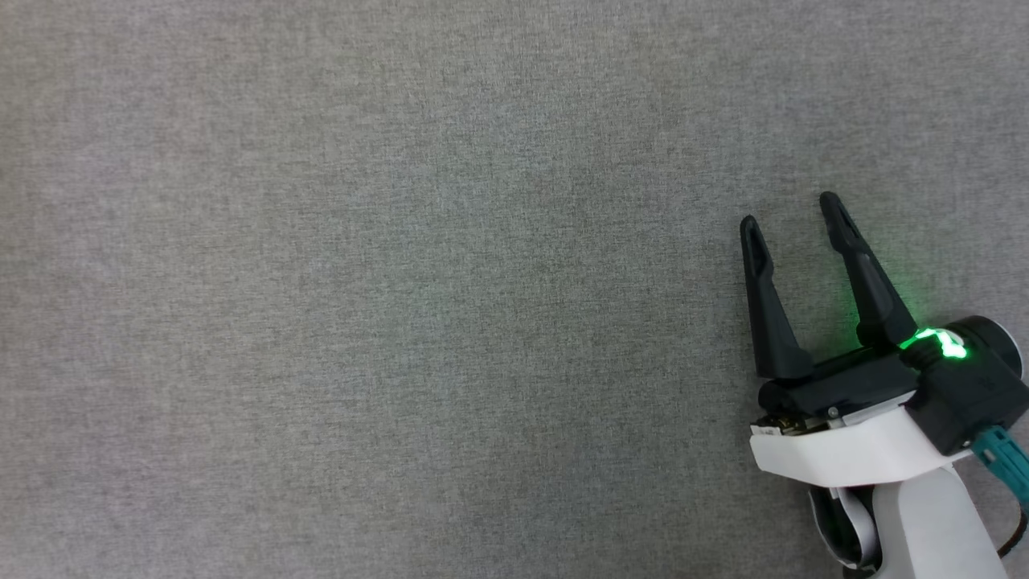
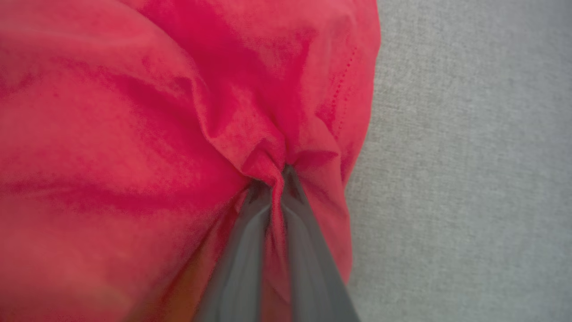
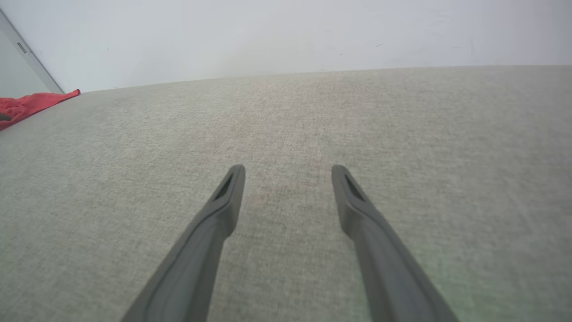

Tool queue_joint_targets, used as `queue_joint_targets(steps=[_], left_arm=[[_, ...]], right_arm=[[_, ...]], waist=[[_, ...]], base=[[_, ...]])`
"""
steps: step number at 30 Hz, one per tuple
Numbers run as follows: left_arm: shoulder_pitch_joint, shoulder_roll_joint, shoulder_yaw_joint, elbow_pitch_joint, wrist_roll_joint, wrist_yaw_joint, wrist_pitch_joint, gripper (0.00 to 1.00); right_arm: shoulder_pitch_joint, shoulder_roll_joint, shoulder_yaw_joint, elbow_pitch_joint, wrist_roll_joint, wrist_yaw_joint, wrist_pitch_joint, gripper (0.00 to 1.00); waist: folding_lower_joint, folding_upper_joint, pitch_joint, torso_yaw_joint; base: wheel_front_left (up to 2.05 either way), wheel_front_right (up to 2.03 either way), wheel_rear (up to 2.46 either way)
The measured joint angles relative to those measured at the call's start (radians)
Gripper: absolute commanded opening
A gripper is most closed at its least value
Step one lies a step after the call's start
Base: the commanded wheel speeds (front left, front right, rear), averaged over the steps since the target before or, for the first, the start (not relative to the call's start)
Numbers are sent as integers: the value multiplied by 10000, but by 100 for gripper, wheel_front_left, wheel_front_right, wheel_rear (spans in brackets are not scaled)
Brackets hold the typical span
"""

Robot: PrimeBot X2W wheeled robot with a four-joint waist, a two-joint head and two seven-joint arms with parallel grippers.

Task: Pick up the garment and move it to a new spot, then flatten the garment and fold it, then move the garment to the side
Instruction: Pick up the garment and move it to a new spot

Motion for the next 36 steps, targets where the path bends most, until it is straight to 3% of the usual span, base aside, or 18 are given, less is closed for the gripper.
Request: queue_joint_targets(steps=[12, 22, 28, 36], left_arm=[[570, -360, -1367, -1356, -12, -2, -2999, 0], [808, -924, -3450, -2830, -100, -2, -4307, 0], [1190, -2025, -4426, -3783, -65, -2, -4832, 0], [1613, -4211, -5894, -4289, 318, -2, -5465, 0]], right_arm=[[111, -12, 58, 587, 81, -2, 13, 100], [418, -13, -58, 953, 382, -2, 13, 100], [659, -13, -426, 1108, 470, -4, 15, 100], [744, -13, -859, 1095, 543, -4, 13, 100]], waist=[[0, 0, -1289, -70], [-1, 0, -2984, -362], [-2, 0, -3910, -622], [-2, 0, -4716, -1099]], base=[[0, 0, 0], [0, 0, 0], [0, 0, 0], [0, 0, 0]])
